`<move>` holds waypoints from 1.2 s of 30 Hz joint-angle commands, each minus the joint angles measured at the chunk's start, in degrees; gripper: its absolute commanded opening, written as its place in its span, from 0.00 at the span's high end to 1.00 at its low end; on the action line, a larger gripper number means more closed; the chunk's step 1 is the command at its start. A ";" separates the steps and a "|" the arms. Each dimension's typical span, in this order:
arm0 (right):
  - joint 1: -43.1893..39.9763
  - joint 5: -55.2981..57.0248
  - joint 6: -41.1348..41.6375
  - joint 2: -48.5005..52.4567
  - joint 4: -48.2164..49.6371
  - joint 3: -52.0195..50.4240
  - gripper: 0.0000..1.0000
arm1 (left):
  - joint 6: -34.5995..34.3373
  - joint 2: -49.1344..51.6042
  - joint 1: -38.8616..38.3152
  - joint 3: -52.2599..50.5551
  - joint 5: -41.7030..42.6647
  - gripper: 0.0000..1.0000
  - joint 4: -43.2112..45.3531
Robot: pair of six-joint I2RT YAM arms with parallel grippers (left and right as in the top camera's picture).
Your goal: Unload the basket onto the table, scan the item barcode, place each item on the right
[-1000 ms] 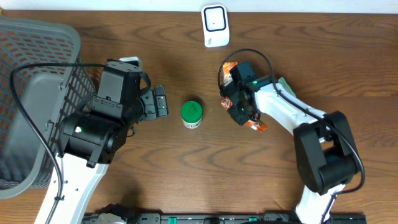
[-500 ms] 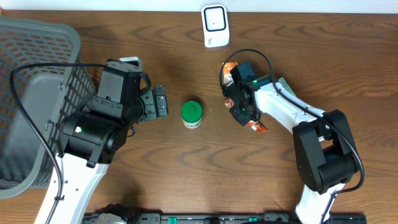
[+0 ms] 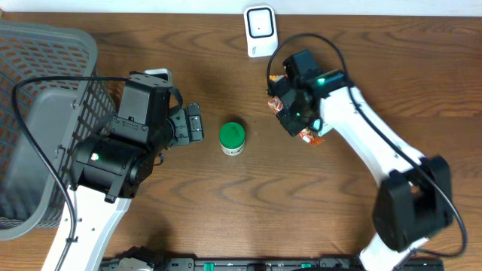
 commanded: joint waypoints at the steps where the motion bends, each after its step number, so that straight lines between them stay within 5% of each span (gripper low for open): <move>1: -1.97 -16.15 -3.37 -3.21 -3.32 1.01 0.99 | 0.50 0.33 0.28 0.37 -0.76 0.02 -0.09; 12: -10.71 -43.45 -20.31 -3.45 -16.94 0.83 0.99 | 0.52 0.33 0.28 0.37 -0.76 0.02 -0.09; 22: -14.56 -47.74 -24.26 -3.43 -20.50 0.83 0.99 | 0.52 0.33 0.28 0.37 -0.76 0.02 -0.09; 29: -14.23 -38.58 -13.79 -3.43 -8.87 0.85 0.99 | 0.50 0.33 0.28 0.37 -0.74 0.02 -0.09; 36: -9.53 -8.92 1.51 -3.43 9.84 0.85 0.99 | 0.52 0.33 0.28 0.37 -0.76 0.02 -0.09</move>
